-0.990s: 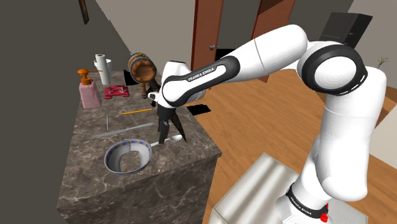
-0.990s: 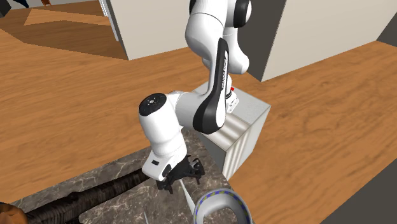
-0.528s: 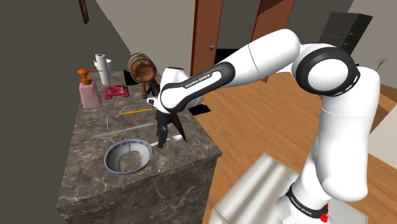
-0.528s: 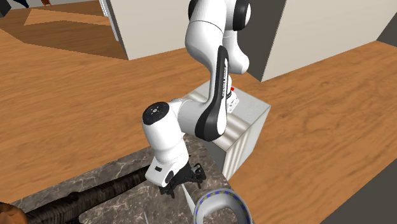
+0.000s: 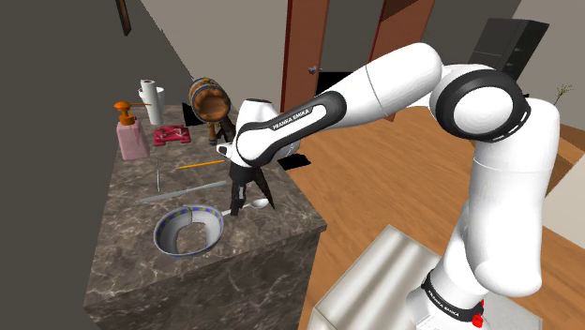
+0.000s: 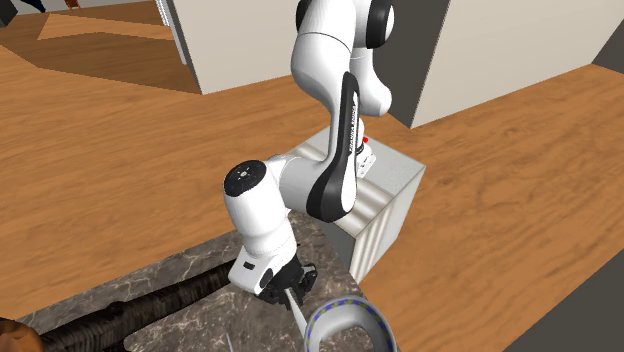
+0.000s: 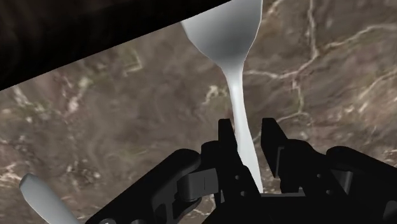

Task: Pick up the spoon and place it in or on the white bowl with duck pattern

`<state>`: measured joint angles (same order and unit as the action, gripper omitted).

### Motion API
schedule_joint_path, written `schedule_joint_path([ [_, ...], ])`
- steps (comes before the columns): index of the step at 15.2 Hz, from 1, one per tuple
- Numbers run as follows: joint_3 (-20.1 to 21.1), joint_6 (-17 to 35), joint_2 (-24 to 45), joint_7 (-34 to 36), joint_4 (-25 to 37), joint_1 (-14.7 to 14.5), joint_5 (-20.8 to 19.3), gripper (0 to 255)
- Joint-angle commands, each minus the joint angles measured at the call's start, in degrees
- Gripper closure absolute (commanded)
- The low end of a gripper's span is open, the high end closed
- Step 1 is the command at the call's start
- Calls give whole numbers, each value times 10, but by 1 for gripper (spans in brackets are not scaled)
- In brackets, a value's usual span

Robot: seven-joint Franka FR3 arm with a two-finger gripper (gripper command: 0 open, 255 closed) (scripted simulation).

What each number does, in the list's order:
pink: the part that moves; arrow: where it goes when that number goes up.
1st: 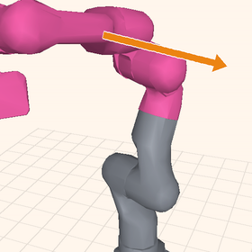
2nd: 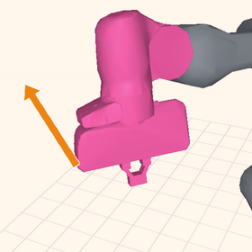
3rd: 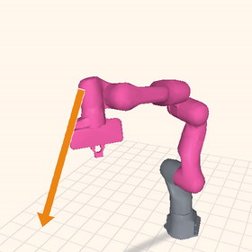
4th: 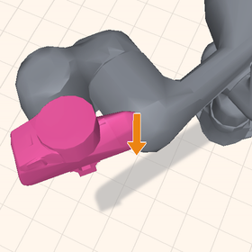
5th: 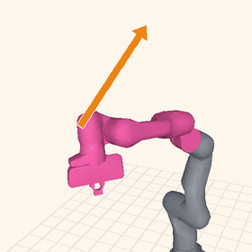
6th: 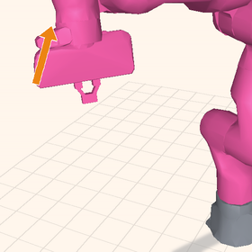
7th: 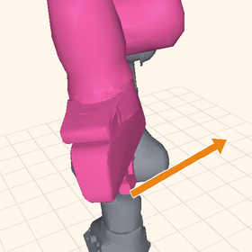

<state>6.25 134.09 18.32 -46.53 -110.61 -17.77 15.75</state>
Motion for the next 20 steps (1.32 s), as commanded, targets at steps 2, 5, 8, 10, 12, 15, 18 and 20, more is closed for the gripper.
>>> schedule_joint_path([
  [2, 0, 0, 0, 0, 0, 0, 0, 255],
  [5, 0, 0, 0, 0, 0, 0, 0, 255],
  [8, 0, -6, -4, 2, 2, 0, -1, 255],
  [10, -1, -19, -12, 5, 7, 0, -3, 255],
  [12, -1, -32, -20, 9, 13, 0, -5, 255],
  [15, -2, -51, -31, 14, 22, 1, -7, 255],
  [18, -3, -71, -41, 19, 32, 1, -10, 255],
  [20, -3, -84, -47, 22, 39, 1, -11, 255],
])
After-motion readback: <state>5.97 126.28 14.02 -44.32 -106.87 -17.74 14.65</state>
